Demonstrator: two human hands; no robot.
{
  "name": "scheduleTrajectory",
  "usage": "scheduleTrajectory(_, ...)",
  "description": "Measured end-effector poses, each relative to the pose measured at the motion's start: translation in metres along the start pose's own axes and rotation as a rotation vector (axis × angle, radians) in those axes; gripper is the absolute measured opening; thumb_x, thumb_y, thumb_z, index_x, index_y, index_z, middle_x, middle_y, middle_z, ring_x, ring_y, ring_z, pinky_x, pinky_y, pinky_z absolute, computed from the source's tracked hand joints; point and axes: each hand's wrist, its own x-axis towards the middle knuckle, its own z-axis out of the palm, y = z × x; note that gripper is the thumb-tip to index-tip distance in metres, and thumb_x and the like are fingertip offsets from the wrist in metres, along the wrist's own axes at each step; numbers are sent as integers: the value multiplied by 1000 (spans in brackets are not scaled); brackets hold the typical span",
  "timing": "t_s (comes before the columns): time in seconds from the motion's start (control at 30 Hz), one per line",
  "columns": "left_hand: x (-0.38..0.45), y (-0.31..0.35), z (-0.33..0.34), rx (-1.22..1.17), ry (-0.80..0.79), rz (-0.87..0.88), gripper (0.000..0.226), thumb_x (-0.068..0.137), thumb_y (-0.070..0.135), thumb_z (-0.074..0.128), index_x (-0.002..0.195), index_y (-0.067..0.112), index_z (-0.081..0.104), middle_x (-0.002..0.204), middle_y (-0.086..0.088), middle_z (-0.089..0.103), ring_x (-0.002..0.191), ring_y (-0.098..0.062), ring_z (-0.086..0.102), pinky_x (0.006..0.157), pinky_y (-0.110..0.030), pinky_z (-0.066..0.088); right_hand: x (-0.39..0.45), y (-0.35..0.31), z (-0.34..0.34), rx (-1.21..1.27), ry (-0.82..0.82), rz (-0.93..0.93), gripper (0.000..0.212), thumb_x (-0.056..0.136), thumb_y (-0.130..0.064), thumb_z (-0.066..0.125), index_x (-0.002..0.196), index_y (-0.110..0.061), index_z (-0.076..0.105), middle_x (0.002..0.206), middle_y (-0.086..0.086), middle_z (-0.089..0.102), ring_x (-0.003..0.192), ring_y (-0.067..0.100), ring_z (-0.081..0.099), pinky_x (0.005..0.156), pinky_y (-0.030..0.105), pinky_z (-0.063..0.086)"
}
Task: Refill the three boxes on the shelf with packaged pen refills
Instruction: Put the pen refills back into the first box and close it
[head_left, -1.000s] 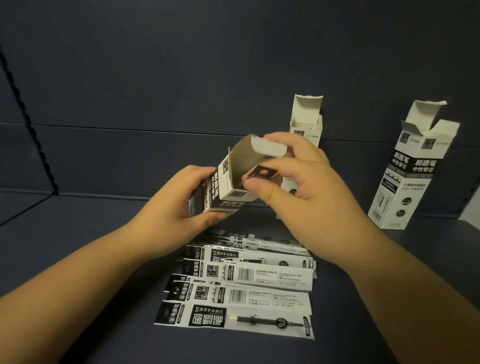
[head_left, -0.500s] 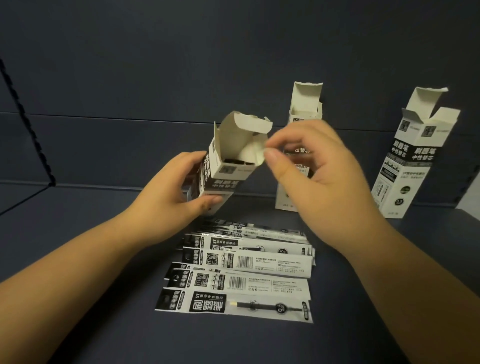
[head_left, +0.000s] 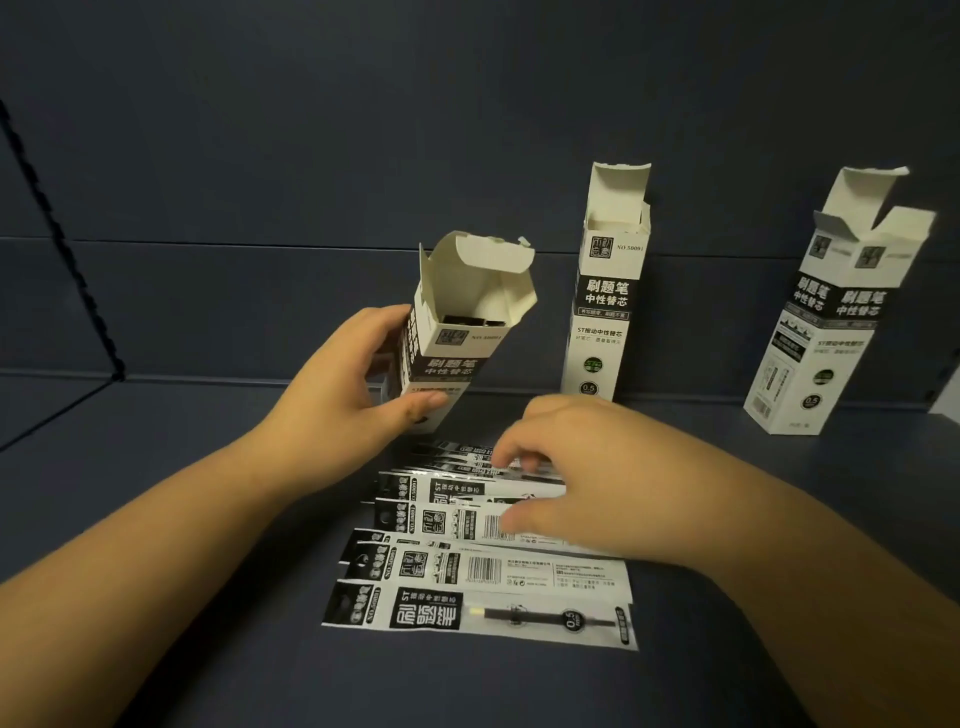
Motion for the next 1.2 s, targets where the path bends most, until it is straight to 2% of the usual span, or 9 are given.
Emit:
scheduleTrajectory(0.13, -1, 3, 0, -3, -1, -10, 64, 77, 44, 70, 134, 44, 41, 127, 26, 53, 121, 7, 52, 99, -17, 45, 0, -1, 4, -1, -34, 3, 42, 89, -51, 69, 128, -39, 59, 96, -19, 44, 95, 2, 45, 81, 22, 41)
scheduleTrajectory(0.23, -1, 2, 0, 1, 4, -8, 64, 81, 33, 74, 134, 42, 41, 128, 22, 53, 121, 5, 53, 100, -20, 47, 0, -1, 6, 5, -37, 5, 41, 85, -54, 72, 121, -40, 61, 102, -19, 47, 100, 3, 47, 88, 26, 47)
scheduleTrajectory(0.4, 0, 1, 0, -1, 1, -8, 65, 81, 33, 74, 136, 41, 41, 131, 20, 54, 123, 2, 53, 102, -24, 47, 0, -3, 9, 19, -37, -20, 19, 89, -42, 70, 105, -38, 61, 94, -18, 54, 89, 4, 53, 82, 27, 53)
scheduleTrajectory(0.5, 0, 1, 0, -3, -5, 1, 64, 81, 34, 74, 136, 41, 41, 131, 19, 54, 123, 3, 53, 104, -26, 48, 0, -4, 11, -15, -31, -35, 10, 90, -41, 65, 97, -38, 58, 90, -17, 54, 84, 3, 52, 79, 29, 54)
scheduleTrajectory(0.7, 0, 0, -1, -13, 2, -6, 66, 82, 32, 75, 139, 39, 41, 134, 17, 54, 124, 0, 54, 105, -30, 49, -3, -10, 8, -91, 21, -24, 17, 92, -36, 54, 85, -23, 63, 84, 1, 61, 77, 16, 60, 70, 40, 57)
scheduleTrajectory(0.83, 0, 2, -1, -29, 1, -22, 65, 83, 30, 75, 137, 41, 40, 134, 16, 54, 124, -1, 53, 105, -28, 48, -3, -11, 8, -92, 32, -26, 18, 92, -35, 53, 93, -23, 67, 88, -1, 61, 81, 15, 60, 74, 40, 58)
scheduleTrajectory(1.0, 0, 1, -1, -59, -3, -51, 64, 83, 31, 75, 136, 42, 41, 131, 17, 57, 122, 0, 55, 102, -26, 48, -7, -9, 0, 24, 89, -21, 13, 92, -35, 54, 89, -33, 67, 90, -9, 55, 82, 8, 56, 73, 33, 55)
scheduleTrajectory(1.1, 0, 1, -1, -69, 10, -54, 65, 81, 26, 76, 134, 44, 42, 131, 18, 57, 120, 3, 56, 102, -24, 49, -7, -5, -5, 66, 110, -15, 16, 93, -33, 57, 100, -34, 71, 90, -15, 57, 83, 6, 59, 71, 25, 54)
scheduleTrajectory(1.2, 1, 0, -1, -65, 22, -68, 67, 80, 21, 76, 134, 42, 43, 132, 17, 57, 121, 3, 56, 104, -24, 47, -7, -1, -8, 97, 147, -18, 13, 93, -28, 58, 91, -32, 70, 86, -14, 56, 81, 7, 59, 71, 27, 54)
